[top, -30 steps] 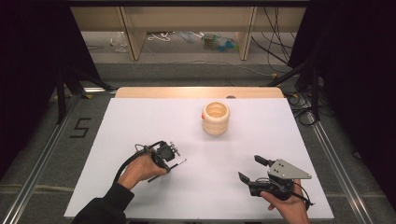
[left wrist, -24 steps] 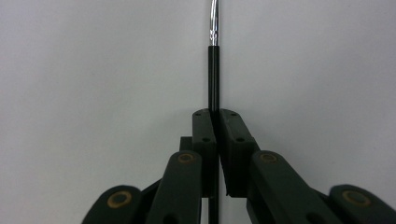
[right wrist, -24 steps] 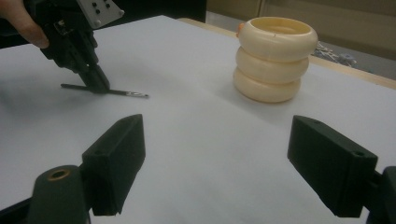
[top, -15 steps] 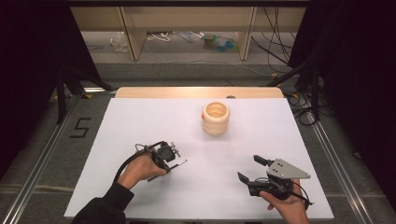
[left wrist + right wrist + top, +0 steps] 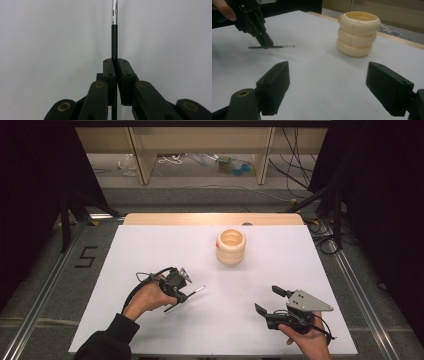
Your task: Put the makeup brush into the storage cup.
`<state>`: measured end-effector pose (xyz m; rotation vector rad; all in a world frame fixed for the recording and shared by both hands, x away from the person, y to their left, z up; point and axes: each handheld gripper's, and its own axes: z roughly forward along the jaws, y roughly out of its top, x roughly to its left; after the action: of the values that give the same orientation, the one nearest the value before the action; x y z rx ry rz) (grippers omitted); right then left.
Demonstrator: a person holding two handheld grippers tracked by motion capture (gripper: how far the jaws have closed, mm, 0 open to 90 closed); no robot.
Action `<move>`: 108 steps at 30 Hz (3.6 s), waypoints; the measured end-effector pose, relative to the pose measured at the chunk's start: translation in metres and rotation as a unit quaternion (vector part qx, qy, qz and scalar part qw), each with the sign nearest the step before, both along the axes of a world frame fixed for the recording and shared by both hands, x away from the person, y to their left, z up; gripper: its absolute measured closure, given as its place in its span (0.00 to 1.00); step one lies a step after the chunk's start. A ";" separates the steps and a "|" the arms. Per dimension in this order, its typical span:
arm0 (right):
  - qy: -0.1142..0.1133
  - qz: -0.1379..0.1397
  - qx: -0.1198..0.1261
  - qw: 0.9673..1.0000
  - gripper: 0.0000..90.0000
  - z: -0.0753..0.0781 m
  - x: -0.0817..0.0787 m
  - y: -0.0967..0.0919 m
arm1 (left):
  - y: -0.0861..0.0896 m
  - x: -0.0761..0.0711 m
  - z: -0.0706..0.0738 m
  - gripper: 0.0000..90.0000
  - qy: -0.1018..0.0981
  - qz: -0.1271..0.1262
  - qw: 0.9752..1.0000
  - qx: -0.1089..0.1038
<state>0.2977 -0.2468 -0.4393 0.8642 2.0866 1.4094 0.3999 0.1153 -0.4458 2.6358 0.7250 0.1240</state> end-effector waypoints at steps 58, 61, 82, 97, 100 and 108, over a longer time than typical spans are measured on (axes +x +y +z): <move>0.057 0.049 0.157 0.985 0.28 0.013 0.047 0.062 | -0.013 -0.019 0.029 0.94 -0.093 0.052 0.942 -0.318; 0.059 0.049 0.157 0.985 0.30 0.013 0.049 0.062 | -0.014 -0.019 0.029 0.95 -0.089 0.047 0.942 -0.319; 0.073 0.071 0.189 0.977 0.51 0.016 0.057 0.080 | -0.031 -0.036 0.037 0.95 -0.114 0.022 0.937 -0.328; 0.085 0.081 0.213 0.970 0.68 0.016 0.060 0.083 | -0.035 -0.041 0.039 0.94 -0.128 0.019 0.933 -0.335; 0.089 0.086 0.218 0.968 0.70 0.015 0.060 0.084 | -0.036 -0.041 0.039 0.95 -0.128 0.017 0.933 -0.337; 0.094 0.088 0.222 0.966 0.75 0.015 0.061 0.084 | -0.037 -0.043 0.040 0.95 -0.128 0.015 0.931 -0.341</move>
<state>0.3590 -0.1631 -0.4246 1.0381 2.0548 2.0116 0.3573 0.0784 -0.4059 1.9017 0.5832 0.1833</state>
